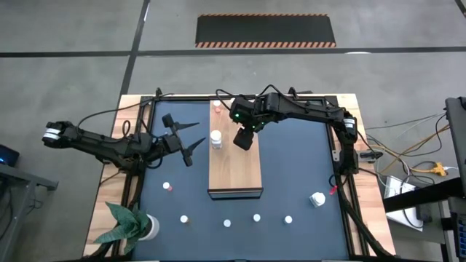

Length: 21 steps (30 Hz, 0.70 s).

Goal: Pick and place medicine bottles onto shelf by color
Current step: Put the yellow pill bottle on the shelf

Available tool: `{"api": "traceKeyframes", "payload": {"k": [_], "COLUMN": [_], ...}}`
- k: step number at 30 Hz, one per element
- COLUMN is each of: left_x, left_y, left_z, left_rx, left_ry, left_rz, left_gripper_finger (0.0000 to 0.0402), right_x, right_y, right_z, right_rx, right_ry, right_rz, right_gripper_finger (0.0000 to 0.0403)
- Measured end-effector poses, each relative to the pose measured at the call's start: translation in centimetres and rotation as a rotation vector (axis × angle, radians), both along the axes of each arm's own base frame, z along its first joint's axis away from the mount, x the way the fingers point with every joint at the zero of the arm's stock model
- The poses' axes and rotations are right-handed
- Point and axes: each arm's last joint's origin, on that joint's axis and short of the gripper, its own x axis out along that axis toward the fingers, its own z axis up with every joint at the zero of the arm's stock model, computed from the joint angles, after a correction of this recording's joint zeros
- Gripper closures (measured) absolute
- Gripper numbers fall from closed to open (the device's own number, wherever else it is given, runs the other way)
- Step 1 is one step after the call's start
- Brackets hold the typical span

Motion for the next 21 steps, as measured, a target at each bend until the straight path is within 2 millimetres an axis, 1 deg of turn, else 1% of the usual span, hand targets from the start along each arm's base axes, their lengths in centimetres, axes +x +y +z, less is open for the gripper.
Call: {"api": "traceKeyframes", "payload": {"k": [4,8,14,17,21], "left_x": [0.0,0.0,0.0,0.0,0.0], "left_y": [0.0,0.0,0.0,-0.1,-0.1], "left_z": [0.0,0.0,-0.1,0.0,-0.1], "left_rx": [0.0,0.0,0.0,-0.001,0.0], "left_ry": [0.0,0.0,0.004,0.001,0.003], "left_rz": [0.0,0.0,-0.001,-0.003,-0.003], "left_gripper_finger": [0.0158,0.0158,0.0158,0.0158,0.0158], "right_x": [0.0,-0.4,-1.7,-2.6,-2.6], "right_y": [0.0,0.1,0.5,0.9,1.7], "right_z": [0.5,1.4,2.9,2.9,1.9], "right_rx": [-0.004,-0.007,0.002,0.009,0.009], "right_ry": [-0.012,-0.004,0.063,0.14,0.185], "right_rz": [0.005,0.014,0.029,0.052,0.099], "right_gripper_finger": [0.0216,0.0219,0.023,0.0248,0.0294]}}
